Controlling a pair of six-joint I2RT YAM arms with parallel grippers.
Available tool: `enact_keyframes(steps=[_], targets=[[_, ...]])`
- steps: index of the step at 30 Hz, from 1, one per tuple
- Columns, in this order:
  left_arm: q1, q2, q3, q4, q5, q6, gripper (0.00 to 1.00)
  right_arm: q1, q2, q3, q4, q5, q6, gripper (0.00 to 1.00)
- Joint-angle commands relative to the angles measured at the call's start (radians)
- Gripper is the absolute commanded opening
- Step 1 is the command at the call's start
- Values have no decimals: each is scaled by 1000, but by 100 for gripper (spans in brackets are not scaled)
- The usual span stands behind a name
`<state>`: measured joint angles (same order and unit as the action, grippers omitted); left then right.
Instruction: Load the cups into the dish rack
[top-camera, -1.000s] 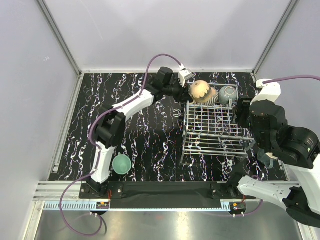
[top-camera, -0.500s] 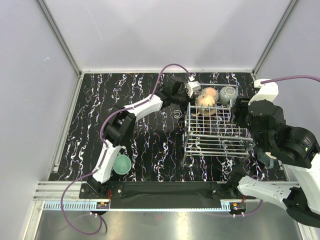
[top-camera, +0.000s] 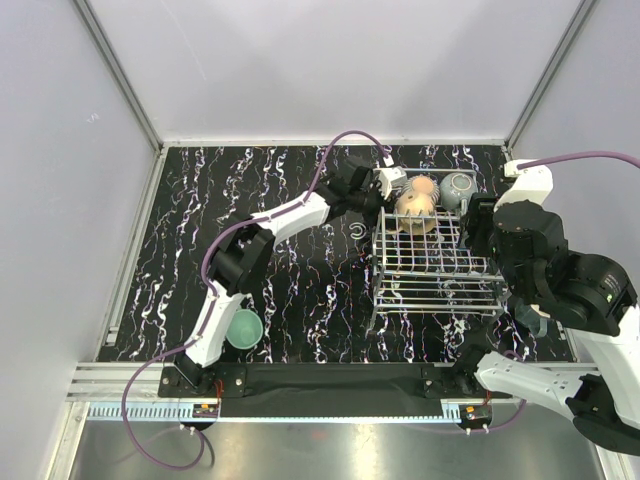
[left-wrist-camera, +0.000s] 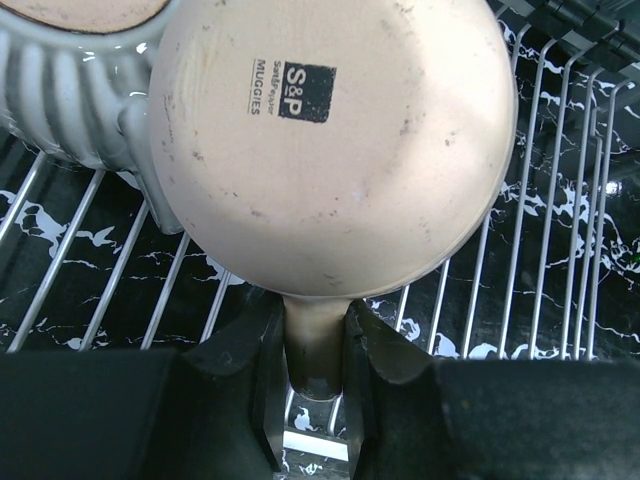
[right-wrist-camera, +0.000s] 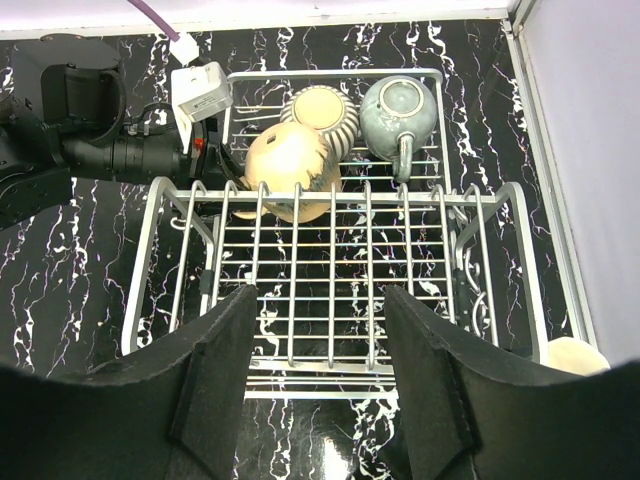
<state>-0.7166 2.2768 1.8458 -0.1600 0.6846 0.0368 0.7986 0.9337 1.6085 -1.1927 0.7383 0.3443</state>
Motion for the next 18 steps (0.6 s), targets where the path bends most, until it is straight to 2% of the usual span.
enact_keyframes(steps=[1,5,10,11,13,14,18], targets=[[-12,-33,41,83,-37,49,6,4,-3,2,41,-10,1,61],[-12,-37,33,54,-42,81,3,4,1,-2,44,-14,2,61],[-12,-40,21,27,-82,113,9,4,4,-2,47,-17,2,61],[-12,-42,20,27,-89,115,14,4,4,-2,50,-19,2,61],[-12,-40,20,22,-99,120,15,4,7,1,48,-20,7,61],[-12,-40,20,23,-100,120,20,4,7,-1,48,-23,7,61],[-12,-39,23,22,-109,120,31,4,13,2,51,-27,7,61]])
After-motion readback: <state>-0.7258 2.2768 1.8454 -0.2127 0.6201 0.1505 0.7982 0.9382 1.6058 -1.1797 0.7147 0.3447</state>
